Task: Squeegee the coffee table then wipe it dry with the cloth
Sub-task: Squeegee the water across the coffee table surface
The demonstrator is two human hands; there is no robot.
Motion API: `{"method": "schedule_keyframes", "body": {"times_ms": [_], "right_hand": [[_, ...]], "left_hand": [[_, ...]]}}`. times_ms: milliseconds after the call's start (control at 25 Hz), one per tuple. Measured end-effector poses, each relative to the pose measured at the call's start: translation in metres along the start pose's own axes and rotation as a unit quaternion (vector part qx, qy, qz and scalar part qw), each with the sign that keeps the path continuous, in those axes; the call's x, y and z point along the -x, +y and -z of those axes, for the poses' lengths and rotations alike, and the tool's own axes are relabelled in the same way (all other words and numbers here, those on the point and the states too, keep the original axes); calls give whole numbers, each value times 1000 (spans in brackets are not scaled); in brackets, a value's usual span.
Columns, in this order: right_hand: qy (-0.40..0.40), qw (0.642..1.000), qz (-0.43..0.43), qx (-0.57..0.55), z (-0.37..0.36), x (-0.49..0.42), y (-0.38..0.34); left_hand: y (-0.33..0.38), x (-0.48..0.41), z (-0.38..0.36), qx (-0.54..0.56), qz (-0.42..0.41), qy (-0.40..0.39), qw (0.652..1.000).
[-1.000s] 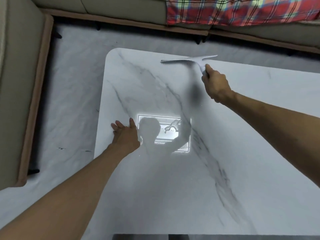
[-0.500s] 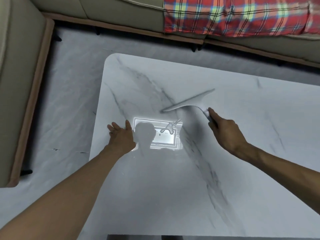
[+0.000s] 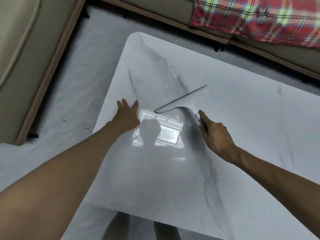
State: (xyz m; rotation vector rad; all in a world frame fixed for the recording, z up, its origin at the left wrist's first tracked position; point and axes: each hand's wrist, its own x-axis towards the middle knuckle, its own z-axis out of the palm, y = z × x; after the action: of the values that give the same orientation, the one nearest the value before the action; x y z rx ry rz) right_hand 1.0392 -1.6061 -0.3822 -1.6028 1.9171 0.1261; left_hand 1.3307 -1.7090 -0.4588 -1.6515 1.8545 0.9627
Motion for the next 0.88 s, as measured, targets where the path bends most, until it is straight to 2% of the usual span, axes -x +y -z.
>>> {"method": "schedule_keyframes", "body": {"times_ms": [120, 200, 320, 400, 520, 640, 760, 880], "right_hand": [[-3, 1000, 2, 11, 6, 40, 8], [23, 999, 30, 11, 8, 37, -12], [3, 987, 156, 26, -9, 13, -78], [-51, 962, 259, 65, -40, 4, -129], [-140, 907, 375, 134, -105, 15, -190], [-208, 875, 401, 172, -152, 38, -220], [-198, 888, 376, 174, -154, 44, -206], [-167, 920, 318, 158, -125, 43, -163]], "left_hand": [[-16, 22, 0, 159, 1, 77, 984], [-33, 46, -5, 270, 26, 165, 948], [-71, 88, -17, 370, 119, 289, 875], [-108, 115, -32, 396, 199, 310, 841], [-156, 151, -65, 416, 270, 269, 826], [-181, 170, -99, 429, 297, 174, 835], [-183, 175, -124, 432, 264, 79, 858], [-179, 174, -134, 391, 217, 44, 893]]}}
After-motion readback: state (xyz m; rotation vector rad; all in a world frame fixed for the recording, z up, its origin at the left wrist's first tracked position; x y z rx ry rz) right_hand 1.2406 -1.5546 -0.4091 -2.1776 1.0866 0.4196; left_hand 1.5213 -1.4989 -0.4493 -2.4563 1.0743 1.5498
